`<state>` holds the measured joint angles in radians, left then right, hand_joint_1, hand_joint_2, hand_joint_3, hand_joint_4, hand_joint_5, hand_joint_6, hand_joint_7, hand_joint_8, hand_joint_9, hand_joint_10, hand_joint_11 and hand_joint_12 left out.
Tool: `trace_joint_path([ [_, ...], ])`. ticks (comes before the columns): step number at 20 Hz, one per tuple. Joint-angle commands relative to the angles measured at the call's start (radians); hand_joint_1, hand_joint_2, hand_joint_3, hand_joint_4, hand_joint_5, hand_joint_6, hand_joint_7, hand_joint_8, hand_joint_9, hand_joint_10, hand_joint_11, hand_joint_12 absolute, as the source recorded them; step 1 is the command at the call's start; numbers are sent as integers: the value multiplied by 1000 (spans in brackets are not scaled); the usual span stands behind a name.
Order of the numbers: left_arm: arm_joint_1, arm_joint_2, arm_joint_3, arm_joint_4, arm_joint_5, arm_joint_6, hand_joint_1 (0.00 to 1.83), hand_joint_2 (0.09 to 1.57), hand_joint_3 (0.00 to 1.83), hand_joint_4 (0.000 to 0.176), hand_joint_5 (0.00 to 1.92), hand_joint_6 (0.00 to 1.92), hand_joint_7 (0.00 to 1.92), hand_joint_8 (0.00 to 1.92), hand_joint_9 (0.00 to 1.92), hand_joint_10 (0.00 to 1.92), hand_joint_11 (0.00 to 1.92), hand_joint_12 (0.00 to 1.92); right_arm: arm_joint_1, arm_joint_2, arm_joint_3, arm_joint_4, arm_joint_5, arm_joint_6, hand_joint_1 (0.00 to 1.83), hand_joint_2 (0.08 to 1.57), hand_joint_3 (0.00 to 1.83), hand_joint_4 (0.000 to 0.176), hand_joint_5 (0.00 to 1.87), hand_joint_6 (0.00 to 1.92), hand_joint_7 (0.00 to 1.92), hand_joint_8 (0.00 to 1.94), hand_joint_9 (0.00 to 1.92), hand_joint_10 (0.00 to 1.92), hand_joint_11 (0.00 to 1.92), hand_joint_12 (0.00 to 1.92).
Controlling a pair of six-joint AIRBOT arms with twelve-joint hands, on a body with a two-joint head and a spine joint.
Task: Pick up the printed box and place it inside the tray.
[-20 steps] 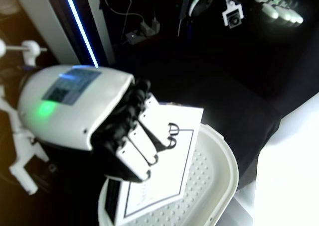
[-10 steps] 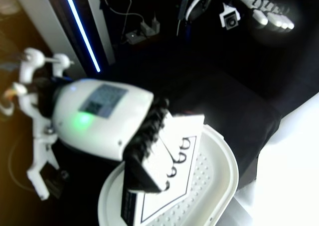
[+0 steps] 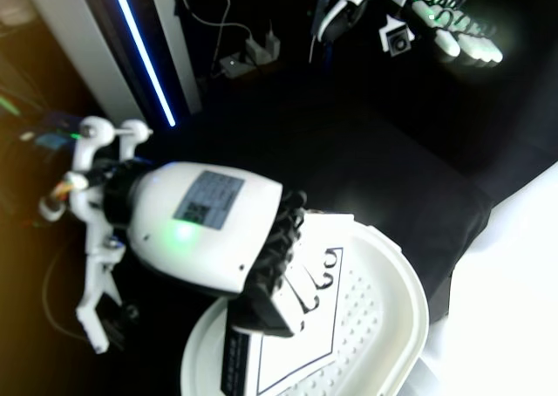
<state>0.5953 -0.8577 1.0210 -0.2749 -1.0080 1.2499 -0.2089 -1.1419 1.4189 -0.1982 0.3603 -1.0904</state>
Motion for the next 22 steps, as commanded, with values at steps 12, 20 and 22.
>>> trace_joint_path([
  [12,4,1,-1,3,-145,-18,0,825,1,78,0,0,0,0,0,0,0,0,-6,30,-56,1,69,-21,652,662,0,176,0,0,0,0,0,0,0,1],
  [20,32,2,-1,-5,-184,-33,0,807,0,151,0,0,0,0,0,0,0,0,-5,114,-169,-24,156,-20,664,595,0,176,0,0,0,0,0,0,0,0],
  [22,40,3,-2,-5,-193,-37,16,814,0,158,0,0,0,0,0,0,0,0,-5,142,-220,-62,207,-20,676,585,0,176,0,0,0,0,0,0,0,0],
])
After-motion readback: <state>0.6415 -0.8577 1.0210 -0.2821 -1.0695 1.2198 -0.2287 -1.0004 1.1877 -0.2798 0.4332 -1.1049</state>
